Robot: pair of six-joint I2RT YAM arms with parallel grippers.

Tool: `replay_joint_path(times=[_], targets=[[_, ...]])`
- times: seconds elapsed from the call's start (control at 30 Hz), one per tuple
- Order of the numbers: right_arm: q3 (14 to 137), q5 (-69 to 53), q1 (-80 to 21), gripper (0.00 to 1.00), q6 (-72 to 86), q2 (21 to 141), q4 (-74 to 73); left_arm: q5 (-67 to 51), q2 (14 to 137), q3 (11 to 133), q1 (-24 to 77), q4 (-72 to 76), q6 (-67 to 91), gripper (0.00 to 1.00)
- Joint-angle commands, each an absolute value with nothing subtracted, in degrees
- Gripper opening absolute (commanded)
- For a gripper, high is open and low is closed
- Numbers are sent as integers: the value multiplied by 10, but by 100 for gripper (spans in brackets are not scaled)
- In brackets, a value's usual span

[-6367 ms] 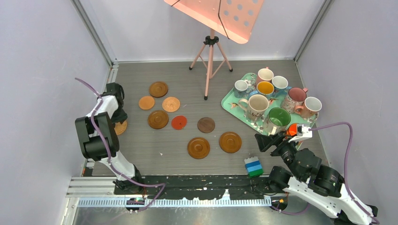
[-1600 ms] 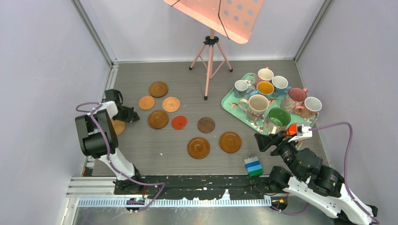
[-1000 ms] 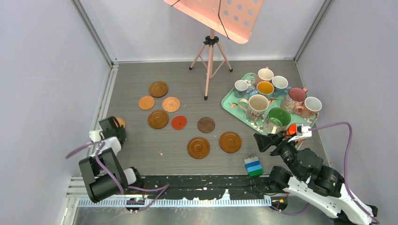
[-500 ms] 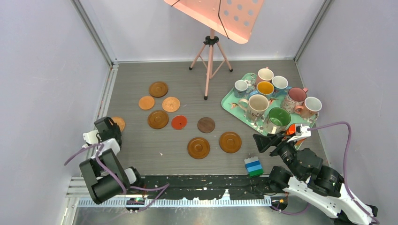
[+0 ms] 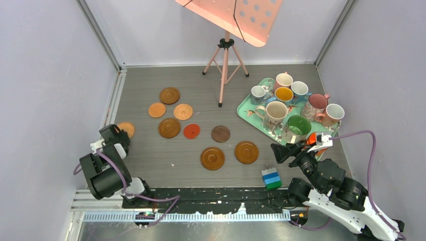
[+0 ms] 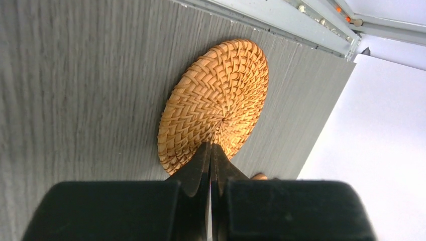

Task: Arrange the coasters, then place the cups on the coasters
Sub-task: Move the coaster to the center of the board.

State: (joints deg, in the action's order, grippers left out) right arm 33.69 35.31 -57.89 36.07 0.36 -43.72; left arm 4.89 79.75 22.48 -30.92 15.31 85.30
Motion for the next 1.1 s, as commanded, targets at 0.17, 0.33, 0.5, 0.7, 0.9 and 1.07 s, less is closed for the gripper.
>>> replay_joint_path(times=[0.17, 0.33, 0.5, 0.7, 0.9, 1.07], targets=[[332, 364, -578, 89, 353, -103, -409, -23, 826, 271, -300, 66, 863, 0], [332, 362, -578, 89, 353, -103, -410, -54, 852, 291, -282, 59, 870, 0], [333, 358, -578, 89, 353, -103, -410, -56, 879, 308, -253, 42, 880, 0], [334, 354, -578, 89, 353, -103, -411, -37, 898, 296, -208, 54, 899, 0], [335, 353, -578, 89, 354, -103, -412, -8, 869, 271, -199, 47, 916, 0], [335, 355, -578, 89, 352, -103, -411, 29, 830, 279, -199, -5, 902, 0]])
